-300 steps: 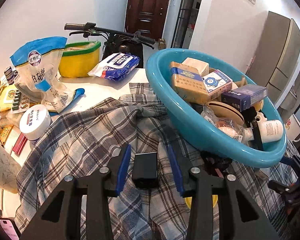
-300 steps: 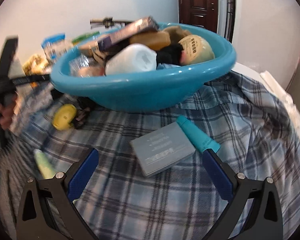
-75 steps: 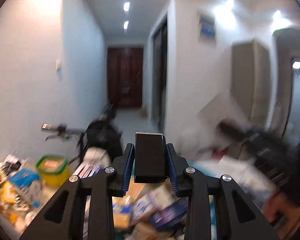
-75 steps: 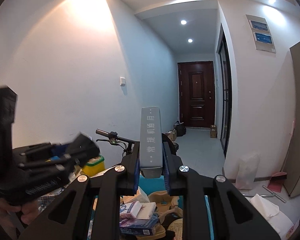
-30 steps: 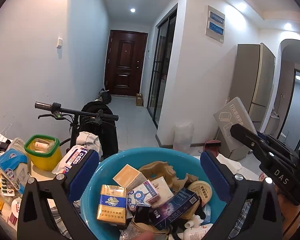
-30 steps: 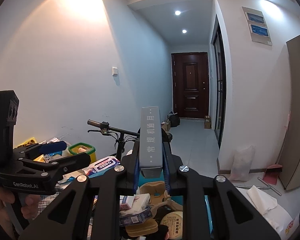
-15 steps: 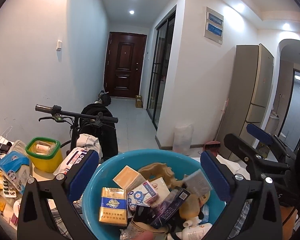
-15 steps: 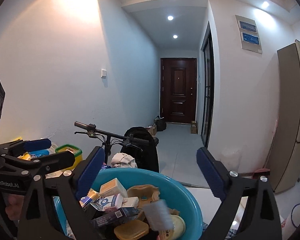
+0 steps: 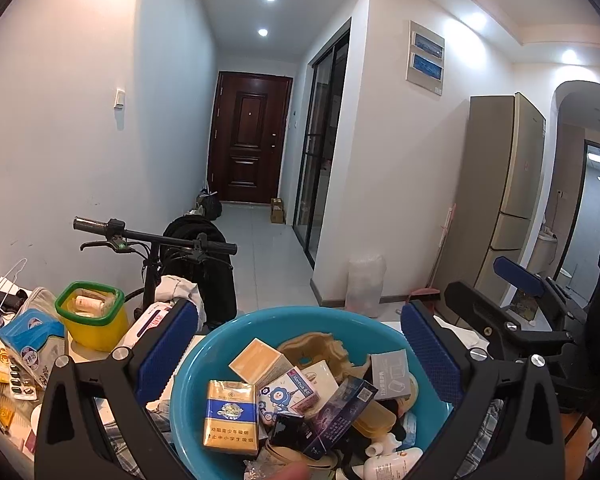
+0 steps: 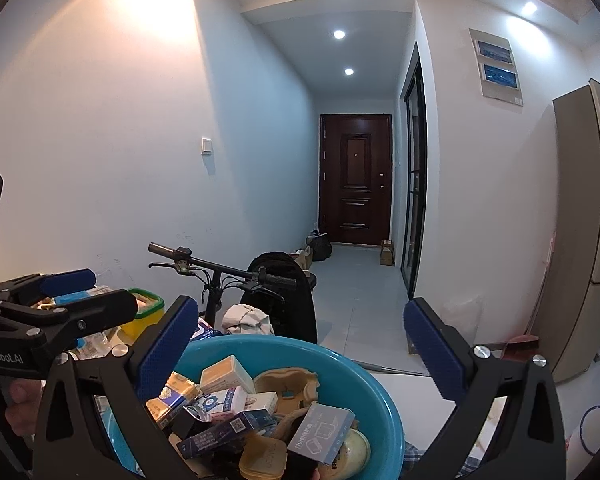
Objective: Organize objects
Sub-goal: 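Withdraw both open tools from above the basin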
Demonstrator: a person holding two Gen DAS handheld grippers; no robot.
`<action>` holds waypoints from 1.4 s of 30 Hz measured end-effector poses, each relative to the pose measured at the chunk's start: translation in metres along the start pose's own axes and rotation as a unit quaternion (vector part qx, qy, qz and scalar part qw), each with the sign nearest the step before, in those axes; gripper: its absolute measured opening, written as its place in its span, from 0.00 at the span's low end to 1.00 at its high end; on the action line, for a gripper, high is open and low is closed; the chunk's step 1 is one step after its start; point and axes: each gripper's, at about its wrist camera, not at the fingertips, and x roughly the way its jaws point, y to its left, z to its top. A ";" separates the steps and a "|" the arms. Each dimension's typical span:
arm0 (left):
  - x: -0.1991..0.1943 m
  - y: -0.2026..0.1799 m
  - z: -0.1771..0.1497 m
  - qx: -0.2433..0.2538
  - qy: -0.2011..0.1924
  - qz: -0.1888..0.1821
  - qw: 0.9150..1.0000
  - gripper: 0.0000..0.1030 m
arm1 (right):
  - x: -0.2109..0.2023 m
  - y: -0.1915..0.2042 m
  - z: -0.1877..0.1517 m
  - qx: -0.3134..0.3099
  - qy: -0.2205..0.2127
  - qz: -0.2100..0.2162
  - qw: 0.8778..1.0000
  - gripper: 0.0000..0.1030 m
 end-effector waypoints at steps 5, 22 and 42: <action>-0.002 0.002 0.000 0.001 -0.002 0.001 1.000 1.00 | 0.000 0.002 0.000 -0.005 0.000 -0.001 1.000 0.99; -0.024 0.007 0.008 0.023 -0.026 0.009 0.999 1.00 | -0.013 0.018 0.009 -0.041 -0.006 0.002 0.999 1.00; -0.116 0.006 0.023 0.051 -0.106 -0.014 0.993 1.00 | -0.124 0.043 0.032 -0.126 -0.024 -0.028 0.991 1.00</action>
